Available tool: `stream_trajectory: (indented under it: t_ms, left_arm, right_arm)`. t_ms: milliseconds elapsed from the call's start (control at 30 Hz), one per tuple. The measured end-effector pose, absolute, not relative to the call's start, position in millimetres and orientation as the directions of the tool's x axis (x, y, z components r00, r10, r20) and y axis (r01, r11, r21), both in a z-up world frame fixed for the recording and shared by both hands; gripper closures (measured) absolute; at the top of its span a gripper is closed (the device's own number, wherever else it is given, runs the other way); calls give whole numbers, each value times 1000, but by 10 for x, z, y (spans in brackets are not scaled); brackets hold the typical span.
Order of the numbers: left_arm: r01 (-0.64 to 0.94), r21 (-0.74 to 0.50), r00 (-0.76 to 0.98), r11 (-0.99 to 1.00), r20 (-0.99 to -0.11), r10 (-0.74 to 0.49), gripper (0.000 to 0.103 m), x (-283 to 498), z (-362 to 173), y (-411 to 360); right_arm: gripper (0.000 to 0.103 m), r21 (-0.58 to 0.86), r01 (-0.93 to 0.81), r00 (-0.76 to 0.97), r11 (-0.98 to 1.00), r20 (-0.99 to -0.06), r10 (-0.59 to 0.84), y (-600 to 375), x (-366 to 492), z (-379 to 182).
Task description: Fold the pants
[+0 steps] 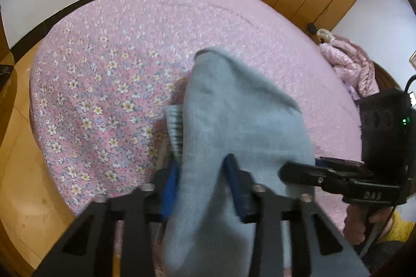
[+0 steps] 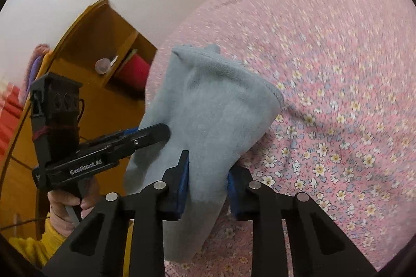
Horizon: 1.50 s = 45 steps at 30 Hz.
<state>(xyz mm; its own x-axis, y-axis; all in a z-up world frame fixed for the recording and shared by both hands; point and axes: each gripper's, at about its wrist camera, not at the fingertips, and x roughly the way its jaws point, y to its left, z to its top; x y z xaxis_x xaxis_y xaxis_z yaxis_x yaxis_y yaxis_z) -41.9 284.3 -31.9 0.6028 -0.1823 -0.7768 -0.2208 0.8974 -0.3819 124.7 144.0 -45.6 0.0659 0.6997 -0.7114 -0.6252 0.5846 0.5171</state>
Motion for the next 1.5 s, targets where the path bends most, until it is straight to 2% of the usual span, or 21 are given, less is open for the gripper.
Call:
stream_trajectory:
  t_ms: [400, 833, 1133, 1333, 1500]
  left_arm:
    - [-185, -424, 642, 886, -735, -217, 83, -470, -91, 2574]
    - [-55, -496, 653, 867, -674, -345, 83, 351, 169, 1945]
    - [37, -458, 619, 888, -687, -380, 83, 987, 244, 1334]
    - [85, -438, 566, 895, -718, -405, 83, 1393, 94, 892]
    - [134, -371, 497, 919, -777, -386, 83, 1792, -195, 545]
  right_arm:
    - [79, 454, -663, 153, 596, -697, 701, 788, 1324, 54]
    - [79, 396, -632, 301, 667, -667, 681, -193, 1704, 419]
    - [79, 446, -507, 365, 738, -664, 653, -1086, 1969, 271]
    - [79, 410, -393, 394, 823, -734, 553, -1563, 2183, -87]
    - [73, 408, -276, 386, 870, -782, 489, -1695, 2306, -443]
